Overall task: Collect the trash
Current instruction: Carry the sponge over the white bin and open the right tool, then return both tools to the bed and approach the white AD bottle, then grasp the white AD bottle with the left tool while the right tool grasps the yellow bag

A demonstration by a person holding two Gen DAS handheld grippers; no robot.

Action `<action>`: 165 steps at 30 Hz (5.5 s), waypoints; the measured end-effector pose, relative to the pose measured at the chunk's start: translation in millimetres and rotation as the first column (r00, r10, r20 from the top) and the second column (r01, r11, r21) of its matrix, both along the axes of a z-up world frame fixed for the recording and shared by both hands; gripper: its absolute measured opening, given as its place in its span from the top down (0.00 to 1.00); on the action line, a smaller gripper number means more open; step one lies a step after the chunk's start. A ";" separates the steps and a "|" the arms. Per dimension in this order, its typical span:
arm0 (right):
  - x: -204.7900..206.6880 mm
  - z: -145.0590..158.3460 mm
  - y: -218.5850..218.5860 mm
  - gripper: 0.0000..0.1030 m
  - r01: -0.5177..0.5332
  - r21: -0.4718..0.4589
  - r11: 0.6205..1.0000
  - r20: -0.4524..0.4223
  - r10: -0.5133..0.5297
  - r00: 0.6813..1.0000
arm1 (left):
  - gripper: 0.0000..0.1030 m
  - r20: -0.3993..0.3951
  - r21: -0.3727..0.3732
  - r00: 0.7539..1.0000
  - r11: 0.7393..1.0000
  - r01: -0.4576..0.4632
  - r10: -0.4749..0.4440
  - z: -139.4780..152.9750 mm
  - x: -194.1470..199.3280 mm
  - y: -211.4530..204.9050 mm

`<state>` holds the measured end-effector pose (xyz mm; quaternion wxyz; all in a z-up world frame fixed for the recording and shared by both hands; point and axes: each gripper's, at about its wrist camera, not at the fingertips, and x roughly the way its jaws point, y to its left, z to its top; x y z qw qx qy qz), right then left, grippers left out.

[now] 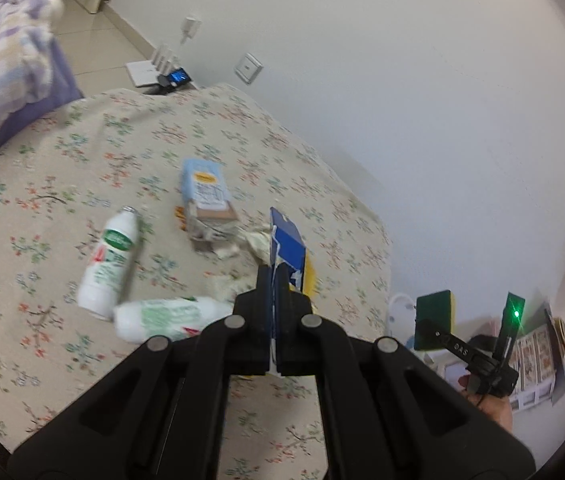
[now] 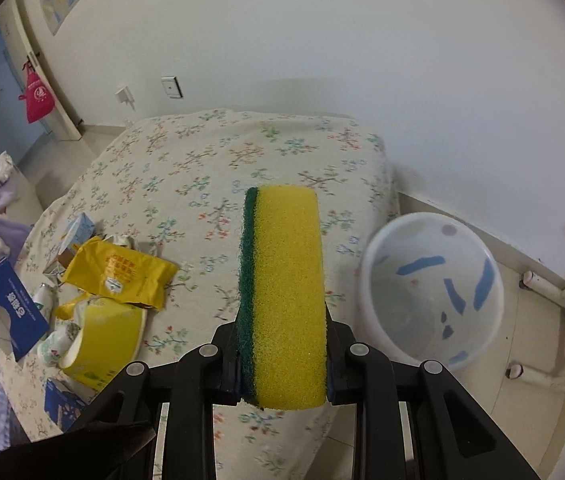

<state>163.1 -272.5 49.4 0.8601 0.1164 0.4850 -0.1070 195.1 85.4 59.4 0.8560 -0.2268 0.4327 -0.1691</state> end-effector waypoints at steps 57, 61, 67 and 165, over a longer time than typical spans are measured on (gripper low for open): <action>-98.0 3.8 -152.4 0.23 0.285 -0.013 0.959 0.044 -0.284 0.958 | 0.08 -0.041 0.350 0.947 0.883 0.312 -0.318 -35.2 9.7 -277.3; -90.8 12.2 -130.0 0.19 0.234 -0.038 0.972 0.057 -0.231 0.971 | 0.05 -0.019 0.351 0.962 0.899 0.263 -0.273 -24.8 0.1 -244.4; -82.0 24.8 -91.8 0.17 0.151 -0.066 0.986 0.083 -0.146 0.986 | 0.04 -0.002 0.366 0.981 0.913 0.179 -0.192 -13.9 -17.3 -202.1; 73.7 -3.8 185.1 0.95 -0.306 -0.132 0.943 0.172 0.326 0.930 | 0.61 -0.042 0.247 0.939 0.914 -0.320 0.340 -86.7 19.7 66.4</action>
